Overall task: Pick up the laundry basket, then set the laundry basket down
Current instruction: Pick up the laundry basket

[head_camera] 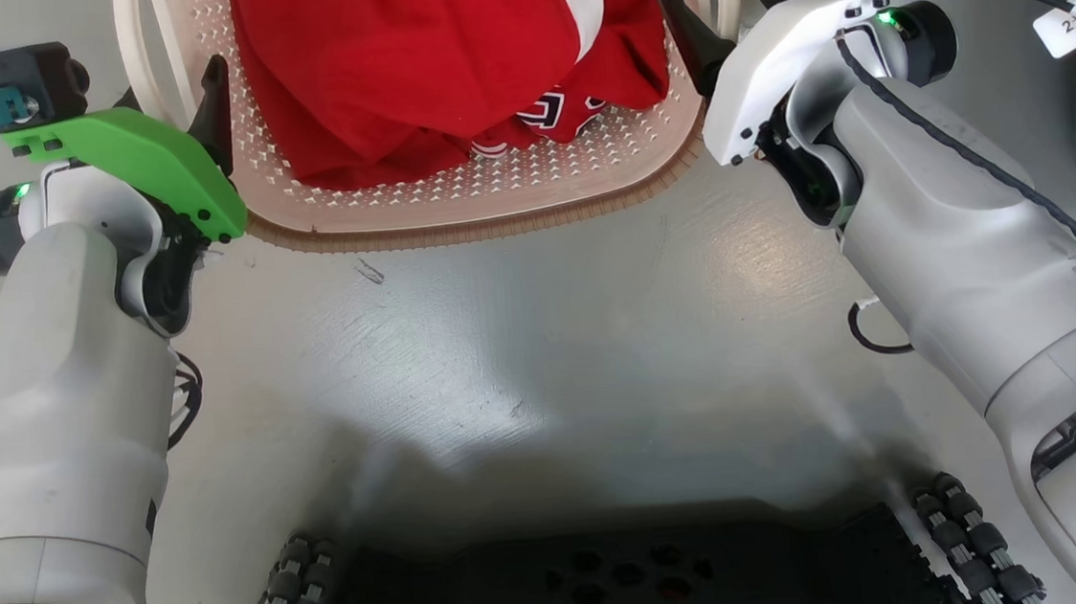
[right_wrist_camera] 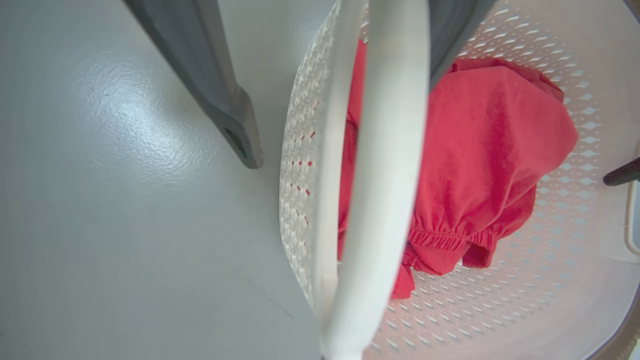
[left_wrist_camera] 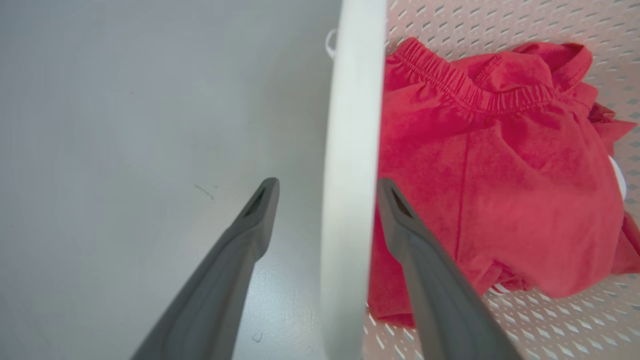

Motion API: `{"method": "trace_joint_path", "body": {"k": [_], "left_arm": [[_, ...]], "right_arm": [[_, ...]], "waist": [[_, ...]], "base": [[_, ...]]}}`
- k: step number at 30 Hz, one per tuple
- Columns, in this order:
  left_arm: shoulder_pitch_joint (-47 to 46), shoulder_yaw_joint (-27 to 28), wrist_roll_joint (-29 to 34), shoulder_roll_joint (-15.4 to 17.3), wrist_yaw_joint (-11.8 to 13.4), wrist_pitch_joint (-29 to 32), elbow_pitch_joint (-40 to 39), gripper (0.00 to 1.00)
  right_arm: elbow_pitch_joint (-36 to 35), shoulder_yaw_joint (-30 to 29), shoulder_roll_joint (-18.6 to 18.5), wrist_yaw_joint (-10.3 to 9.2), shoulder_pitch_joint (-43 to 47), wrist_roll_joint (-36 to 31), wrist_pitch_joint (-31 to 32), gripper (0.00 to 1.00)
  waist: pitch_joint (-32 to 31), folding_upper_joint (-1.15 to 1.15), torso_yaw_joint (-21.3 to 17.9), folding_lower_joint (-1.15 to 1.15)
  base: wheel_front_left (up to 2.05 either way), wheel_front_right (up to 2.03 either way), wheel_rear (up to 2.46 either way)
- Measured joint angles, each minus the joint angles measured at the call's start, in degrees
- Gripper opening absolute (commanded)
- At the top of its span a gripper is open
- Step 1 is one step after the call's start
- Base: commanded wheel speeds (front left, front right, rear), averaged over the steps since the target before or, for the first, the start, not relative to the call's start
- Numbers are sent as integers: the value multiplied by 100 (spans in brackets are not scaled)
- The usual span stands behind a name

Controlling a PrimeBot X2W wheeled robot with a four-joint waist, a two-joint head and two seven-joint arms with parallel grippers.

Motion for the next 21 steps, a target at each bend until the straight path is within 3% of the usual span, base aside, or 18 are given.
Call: {"method": "trace_joint_path", "body": {"k": [5,6,7,8,9,10,11,12,21], "left_arm": [[-41,-67,-41,4,0,-71,55,100],[-53,-82,-66,10,0,-75,78,94],[-74,-101,-81,13,0,-76,107,66],[-88,-121,-99,14,0,-77,129,48],[-101,-141,-137,14,0,-77,151,36],[-110,-157,-177,14,0,-78,169,21],[-115,-174,-199,14,0,-87,183,0],[-123,-189,-223,14,0,-111,196,0],[-146,-401,-356,-45,-2,-236,260,0]], "right_arm": [[47,104,-4,-1,-71,44,-7,100],[53,130,-4,-1,-84,65,-29,100],[59,153,-4,-2,-99,79,-40,100],[67,175,-5,-2,-115,81,-57,100],[73,194,-7,-2,-128,91,-60,88],[79,218,-8,-2,-138,119,-66,49],[87,242,-9,-3,-151,140,-93,13],[91,268,-8,-4,-163,141,-110,0],[174,421,53,-151,-227,434,-212,0]], "waist": [[6,0,13,0],[6,0,14,0],[5,0,15,0],[5,0,15,0],[4,0,15,0],[2,0,14,0],[-1,0,12,0],[-3,0,10,0],[-58,0,-18,0]], "base": [[0,0,0],[0,0,0],[0,0,0],[0,0,0],[0,0,0],[0,0,0],[0,0,0],[0,0,0],[0,0,0]]}}
